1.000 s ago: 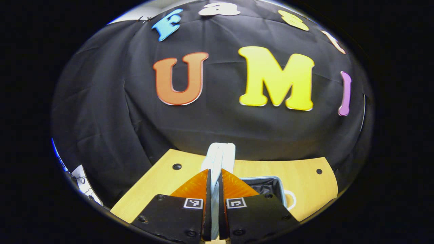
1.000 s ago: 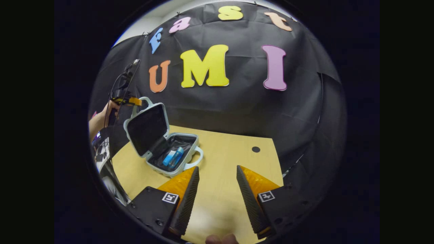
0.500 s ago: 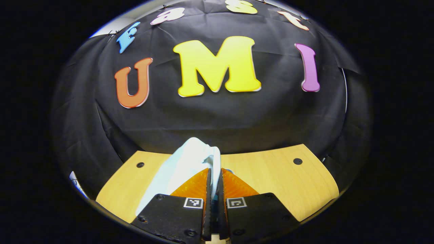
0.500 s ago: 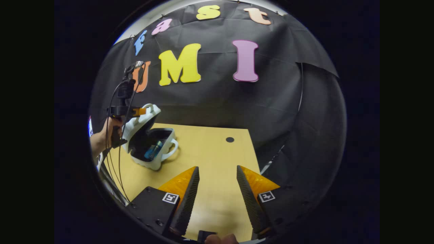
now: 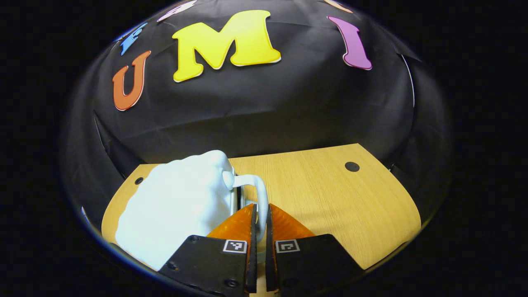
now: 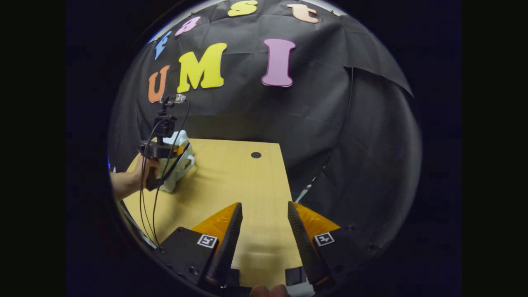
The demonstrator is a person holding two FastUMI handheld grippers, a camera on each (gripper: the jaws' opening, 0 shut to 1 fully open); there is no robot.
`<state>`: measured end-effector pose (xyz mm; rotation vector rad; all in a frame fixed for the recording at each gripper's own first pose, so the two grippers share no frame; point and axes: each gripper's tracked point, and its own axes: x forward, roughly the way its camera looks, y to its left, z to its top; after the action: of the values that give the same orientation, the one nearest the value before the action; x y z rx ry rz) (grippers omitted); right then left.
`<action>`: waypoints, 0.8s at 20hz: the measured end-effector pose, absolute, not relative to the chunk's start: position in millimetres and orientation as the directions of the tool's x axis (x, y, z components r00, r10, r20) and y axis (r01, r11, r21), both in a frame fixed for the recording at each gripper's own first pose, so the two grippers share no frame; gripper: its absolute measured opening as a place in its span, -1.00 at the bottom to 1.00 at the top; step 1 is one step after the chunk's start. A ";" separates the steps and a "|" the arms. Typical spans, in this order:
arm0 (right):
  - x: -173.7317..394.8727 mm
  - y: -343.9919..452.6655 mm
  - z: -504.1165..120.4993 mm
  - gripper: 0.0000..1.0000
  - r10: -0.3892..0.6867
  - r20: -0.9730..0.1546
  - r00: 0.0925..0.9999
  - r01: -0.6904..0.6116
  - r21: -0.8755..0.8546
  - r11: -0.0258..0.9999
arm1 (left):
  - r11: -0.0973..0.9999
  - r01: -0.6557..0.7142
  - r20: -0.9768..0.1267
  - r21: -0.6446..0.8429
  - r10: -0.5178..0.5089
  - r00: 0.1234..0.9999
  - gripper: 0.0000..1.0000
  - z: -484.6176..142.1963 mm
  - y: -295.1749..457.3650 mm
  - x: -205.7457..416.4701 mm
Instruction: First open the suitcase, pack the skin care products into it, and then close the suitcase.
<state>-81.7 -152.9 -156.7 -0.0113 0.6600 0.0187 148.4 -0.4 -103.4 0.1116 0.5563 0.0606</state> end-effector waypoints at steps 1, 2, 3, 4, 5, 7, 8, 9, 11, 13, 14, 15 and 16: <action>-80.1 -153.0 -158.1 0.34 0.012 -0.615 0.788 -0.017 -0.001 1.000 | 0.991 -0.023 -0.528 0.133 0.091 0.845 -0.77 -108.2 -3.1 150.3; -79.3 -154.2 -158.6 0.34 0.012 -0.614 0.789 -0.015 0.000 1.000 | 0.989 -0.022 -0.529 0.146 0.097 0.843 -0.77 -111.5 -5.6 150.5; -78.4 -155.2 -158.3 0.35 0.012 -0.613 0.790 -0.014 0.001 1.000 | 0.986 -0.022 -0.525 0.165 0.107 0.845 -0.77 -113.9 -7.7 151.0; -77.6 -155.9 -159.5 0.34 0.012 -0.613 0.790 -0.012 0.004 1.000 | 0.983 -0.022 -0.522 0.183 0.116 0.845 -0.77 -116.5 -10.0 150.4; -76.5 -156.1 -160.7 0.34 0.016 -0.614 0.789 -0.011 0.011 1.000 | 0.980 -0.026 -0.522 0.199 0.128 0.843 -0.77 -120.3 -12.5 149.5; -75.3 -156.2 -164.0 0.34 0.022 -0.619 0.785 -0.009 0.025 1.000 | 0.971 -0.024 -0.524 0.238 0.149 0.839 -0.76 -127.6 -16.6 149.6; -73.9 -155.6 -164.1 0.34 0.024 -0.619 0.785 -0.007 0.030 1.000 | 0.969 -0.015 -0.525 0.248 0.147 0.838 -0.70 -129.3 -19.7 151.1; -73.1 -156.4 -163.9 0.34 0.026 -0.617 0.787 -0.007 0.034 0.999 | 0.968 -0.008 -0.527 0.252 0.144 0.838 -0.67 -132.4 -22.5 151.4; -73.0 -159.8 -165.4 0.34 0.027 -0.615 0.788 -0.008 0.033 0.999 | 0.967 -0.010 -0.532 0.256 0.150 0.833 -0.61 -134.5 -21.1 150.5; -73.0 -163.6 -166.5 0.35 0.025 -0.617 0.787 -0.009 0.029 1.000 | 0.976 0.003 -0.550 0.216 0.119 0.826 -0.39 -142.5 -32.1 149.8; -73.6 -164.8 -167.2 0.34 0.027 -0.618 0.785 -0.010 0.030 0.999 | 0.975 0.005 -0.552 0.224 0.123 0.825 -0.41 -143.3 -31.5 149.4; -73.4 -166.5 -167.7 0.34 0.029 -0.618 0.786 -0.012 0.031 0.999 | 0.973 0.012 -0.551 0.229 0.119 0.826 -0.36 -142.0 -33.7 147.0; -71.5 -166.4 -167.4 0.34 0.033 -0.615 0.787 -0.016 0.033 0.999 | 0.974 0.026 -0.551 0.224 0.104 0.828 -0.31 -141.7 -37.7 145.3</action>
<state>-71.5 -166.4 -167.4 0.0267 0.6636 0.0267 145.3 -37.7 -141.7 0.2269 0.5948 0.0415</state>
